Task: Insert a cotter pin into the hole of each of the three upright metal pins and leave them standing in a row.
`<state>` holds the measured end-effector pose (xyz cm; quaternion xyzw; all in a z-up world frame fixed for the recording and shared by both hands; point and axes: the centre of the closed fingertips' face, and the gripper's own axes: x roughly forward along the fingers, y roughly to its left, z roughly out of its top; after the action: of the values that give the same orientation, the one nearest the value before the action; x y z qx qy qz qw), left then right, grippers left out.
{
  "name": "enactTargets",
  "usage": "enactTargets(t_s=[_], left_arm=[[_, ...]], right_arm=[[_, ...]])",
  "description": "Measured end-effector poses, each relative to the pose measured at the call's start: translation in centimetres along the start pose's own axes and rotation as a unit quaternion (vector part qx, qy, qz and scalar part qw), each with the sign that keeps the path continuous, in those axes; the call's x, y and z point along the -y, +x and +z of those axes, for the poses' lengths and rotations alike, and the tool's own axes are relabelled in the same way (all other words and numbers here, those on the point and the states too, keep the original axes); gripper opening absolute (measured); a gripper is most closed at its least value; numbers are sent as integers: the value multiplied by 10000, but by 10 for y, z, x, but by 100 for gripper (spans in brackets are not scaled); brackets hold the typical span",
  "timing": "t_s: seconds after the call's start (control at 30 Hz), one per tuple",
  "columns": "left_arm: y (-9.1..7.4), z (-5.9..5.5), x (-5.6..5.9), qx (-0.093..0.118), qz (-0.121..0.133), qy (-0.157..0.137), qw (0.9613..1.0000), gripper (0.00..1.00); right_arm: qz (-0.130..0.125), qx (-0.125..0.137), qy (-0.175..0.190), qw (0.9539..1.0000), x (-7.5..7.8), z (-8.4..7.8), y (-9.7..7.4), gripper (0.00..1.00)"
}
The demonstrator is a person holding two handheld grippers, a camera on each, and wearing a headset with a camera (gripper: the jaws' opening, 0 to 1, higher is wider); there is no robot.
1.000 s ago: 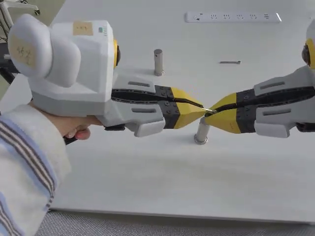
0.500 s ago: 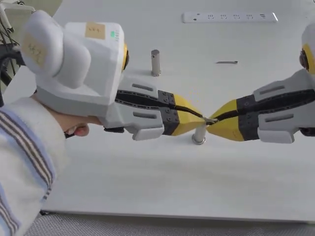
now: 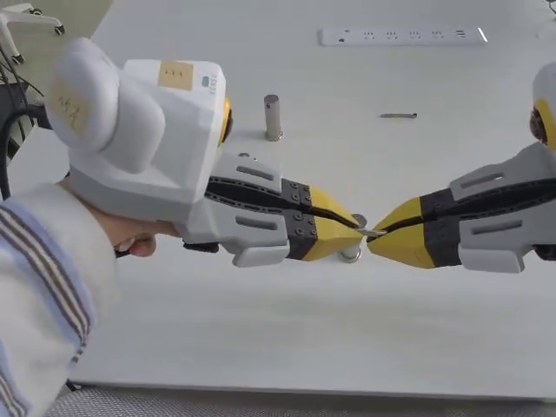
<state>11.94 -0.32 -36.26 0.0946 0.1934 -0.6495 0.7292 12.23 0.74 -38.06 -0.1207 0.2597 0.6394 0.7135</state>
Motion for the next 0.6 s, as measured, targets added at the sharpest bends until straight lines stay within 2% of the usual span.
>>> enactTargets(t_s=[0.2,0.6], left_arm=[[1,-1,-4,-23,44,-6,10000,1],[-2,-5,-24,-81,270,10,9996,10]], right_arm=[[-90,-52,-120,9999,-1,-3,-1,0],[-432,-108,-188,9988,12,-11,-12,0]])
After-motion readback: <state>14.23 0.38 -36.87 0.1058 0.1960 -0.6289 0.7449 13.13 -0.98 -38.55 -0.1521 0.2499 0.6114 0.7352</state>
